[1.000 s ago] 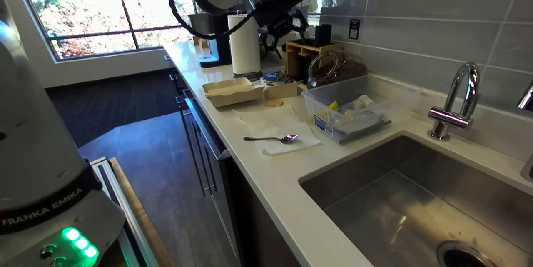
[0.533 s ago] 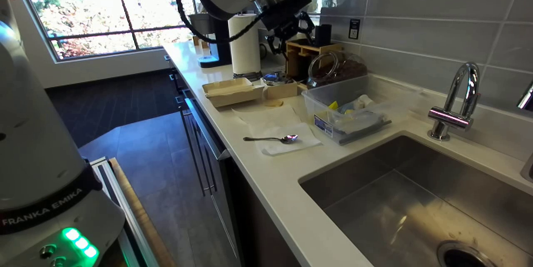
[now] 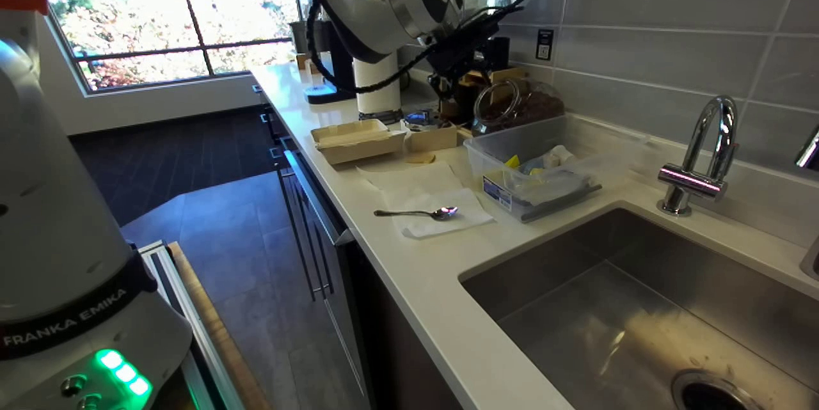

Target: Take one scoop of coffee grounds using the scooper in the coffee jar, empty the scoop onto the napkin then place the scooper back in the jar

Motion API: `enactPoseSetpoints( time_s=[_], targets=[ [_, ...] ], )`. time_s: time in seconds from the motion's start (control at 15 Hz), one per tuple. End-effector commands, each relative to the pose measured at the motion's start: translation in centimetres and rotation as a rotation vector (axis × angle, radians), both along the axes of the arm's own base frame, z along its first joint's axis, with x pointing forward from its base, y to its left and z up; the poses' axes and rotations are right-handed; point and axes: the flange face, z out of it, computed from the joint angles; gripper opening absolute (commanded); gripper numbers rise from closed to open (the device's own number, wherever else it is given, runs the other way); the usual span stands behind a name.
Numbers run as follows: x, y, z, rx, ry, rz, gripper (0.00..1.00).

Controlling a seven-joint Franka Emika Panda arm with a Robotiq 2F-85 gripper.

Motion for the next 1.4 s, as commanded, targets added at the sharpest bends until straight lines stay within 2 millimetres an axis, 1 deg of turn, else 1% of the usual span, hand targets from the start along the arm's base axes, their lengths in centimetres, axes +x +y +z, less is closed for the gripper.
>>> enactPoseSetpoints(
  time_s=[0.0,0.07,0.2,0.27,0.47,0.53,0.73,0.8,0.93,1.0,1.07,1.33],
  targets=[
    [2.4,-0.7,-1.5,-0.039,-0.042,0.049,0.56],
    [2.8,-0.9,-1.7,-0.042,-0.049,0.054,0.56],
    [3.5,-1.2,-2.2,-0.048,-0.06,0.058,0.49],
    [3.9,-1.3,-2.5,-0.051,-0.061,0.057,0.53],
    [4.8,-1.3,-3.1,-0.057,-0.067,0.063,0.51],
    [5.1,-1.3,-3.3,-0.064,-0.069,0.066,0.54],
    [5.8,-1.4,-3.9,-0.071,-0.065,0.065,0.55],
    [5.9,-1.4,-4.3,-0.073,-0.063,0.07,0.46],
    [6.3,-1.5,-4.8,-0.079,-0.059,0.075,0.43],
    [6.5,-1.6,-5.0,-0.085,-0.06,0.08,0.36],
    [6.7,-1.7,-5.1,-0.086,-0.062,0.082,0.4],
    [7.4,-2.0,-5.4,-0.093,-0.068,0.087,0.35]
  ],
)
